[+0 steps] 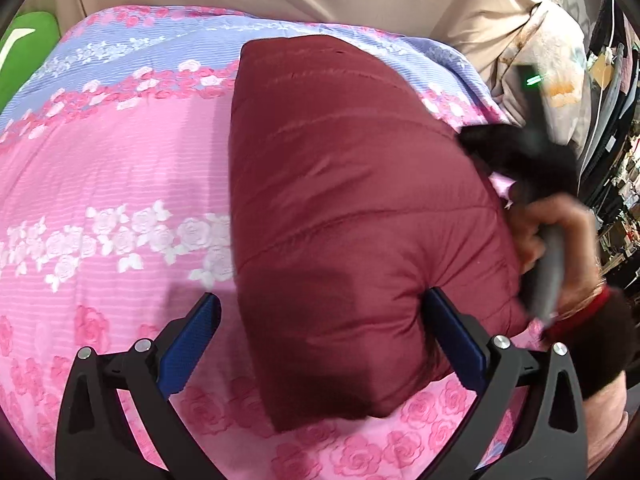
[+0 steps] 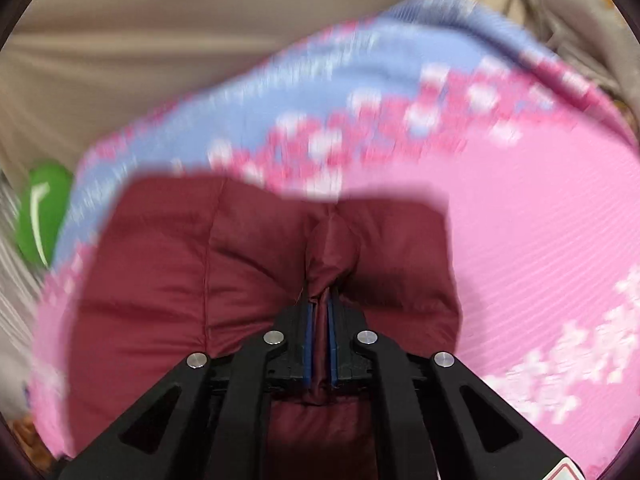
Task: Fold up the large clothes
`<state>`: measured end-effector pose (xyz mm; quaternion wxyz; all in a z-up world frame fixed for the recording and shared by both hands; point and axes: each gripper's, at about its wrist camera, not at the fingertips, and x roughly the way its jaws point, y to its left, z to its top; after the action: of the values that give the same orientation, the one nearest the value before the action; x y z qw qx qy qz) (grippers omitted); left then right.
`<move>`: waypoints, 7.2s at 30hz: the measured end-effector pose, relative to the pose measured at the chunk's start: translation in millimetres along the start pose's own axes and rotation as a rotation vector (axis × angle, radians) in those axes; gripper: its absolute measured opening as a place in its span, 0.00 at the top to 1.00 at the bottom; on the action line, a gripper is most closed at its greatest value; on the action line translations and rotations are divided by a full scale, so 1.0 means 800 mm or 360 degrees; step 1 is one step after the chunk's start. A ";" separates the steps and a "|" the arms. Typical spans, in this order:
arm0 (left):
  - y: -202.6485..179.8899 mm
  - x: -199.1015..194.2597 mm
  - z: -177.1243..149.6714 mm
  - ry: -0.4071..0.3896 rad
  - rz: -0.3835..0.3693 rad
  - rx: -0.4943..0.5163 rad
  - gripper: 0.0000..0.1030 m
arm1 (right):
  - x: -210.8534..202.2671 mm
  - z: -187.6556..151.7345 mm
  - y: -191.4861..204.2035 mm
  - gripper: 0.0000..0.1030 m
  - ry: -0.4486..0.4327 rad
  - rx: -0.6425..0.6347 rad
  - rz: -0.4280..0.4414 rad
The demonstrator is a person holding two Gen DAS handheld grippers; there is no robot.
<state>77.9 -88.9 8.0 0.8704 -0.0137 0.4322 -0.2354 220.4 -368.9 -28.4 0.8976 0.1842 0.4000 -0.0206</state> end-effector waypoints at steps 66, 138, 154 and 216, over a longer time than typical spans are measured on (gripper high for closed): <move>0.099 0.029 0.064 0.0144 -0.0419 -0.0604 0.05 | -0.094 -0.146 -0.074 0.38 0.0123 0.0368 0.0456; 0.047 -0.392 0.158 -0.1334 -0.0751 0.0718 0.35 | -0.435 -0.033 0.192 0.78 -0.1301 -0.0461 0.0925; 0.237 -0.141 0.209 -0.0748 -0.0605 0.0341 0.38 | -0.113 -0.007 0.249 0.77 -0.0583 -0.0134 0.0826; 0.240 -0.082 0.054 -0.0295 0.0380 -0.0061 0.13 | -0.009 -0.097 0.180 0.88 -0.0100 -0.0095 0.0395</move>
<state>153.2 102.0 40.1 0.9280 -0.0004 0.3529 -0.1195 187.1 -208.2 -25.6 0.9104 0.2049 0.3461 0.0968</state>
